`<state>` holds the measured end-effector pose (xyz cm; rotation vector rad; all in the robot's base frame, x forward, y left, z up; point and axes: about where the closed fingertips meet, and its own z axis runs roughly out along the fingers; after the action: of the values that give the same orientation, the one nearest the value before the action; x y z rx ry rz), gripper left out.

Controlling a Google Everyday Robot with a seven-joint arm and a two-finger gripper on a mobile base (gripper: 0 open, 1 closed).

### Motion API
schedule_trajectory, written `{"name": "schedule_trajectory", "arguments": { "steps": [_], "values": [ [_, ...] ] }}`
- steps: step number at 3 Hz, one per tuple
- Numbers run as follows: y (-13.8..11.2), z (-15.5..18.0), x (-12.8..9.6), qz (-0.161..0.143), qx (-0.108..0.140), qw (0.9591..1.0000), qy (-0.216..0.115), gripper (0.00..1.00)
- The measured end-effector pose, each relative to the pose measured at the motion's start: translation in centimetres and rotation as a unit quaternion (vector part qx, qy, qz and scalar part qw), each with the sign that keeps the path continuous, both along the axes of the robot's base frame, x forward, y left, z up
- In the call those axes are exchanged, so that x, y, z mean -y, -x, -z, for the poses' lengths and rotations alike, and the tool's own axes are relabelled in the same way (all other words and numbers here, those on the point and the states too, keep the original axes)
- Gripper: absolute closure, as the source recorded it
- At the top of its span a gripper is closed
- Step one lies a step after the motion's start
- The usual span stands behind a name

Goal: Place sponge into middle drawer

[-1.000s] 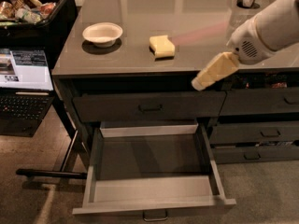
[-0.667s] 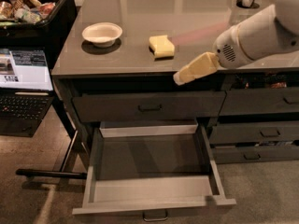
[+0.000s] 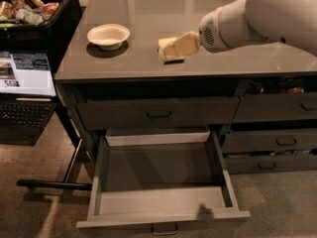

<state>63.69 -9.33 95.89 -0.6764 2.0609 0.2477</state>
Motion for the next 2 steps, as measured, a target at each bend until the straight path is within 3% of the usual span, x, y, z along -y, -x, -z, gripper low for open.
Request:
{"name": "schedule_trajectory", "arguments": {
  "steps": [1,2],
  "values": [
    [0.0,0.0,-0.2,0.001,-0.003,1.0,-0.003,0.0],
    [-2.4,1.2,-0.6,0.006,0.001,0.9999,-0.01,0.0]
  ]
}}
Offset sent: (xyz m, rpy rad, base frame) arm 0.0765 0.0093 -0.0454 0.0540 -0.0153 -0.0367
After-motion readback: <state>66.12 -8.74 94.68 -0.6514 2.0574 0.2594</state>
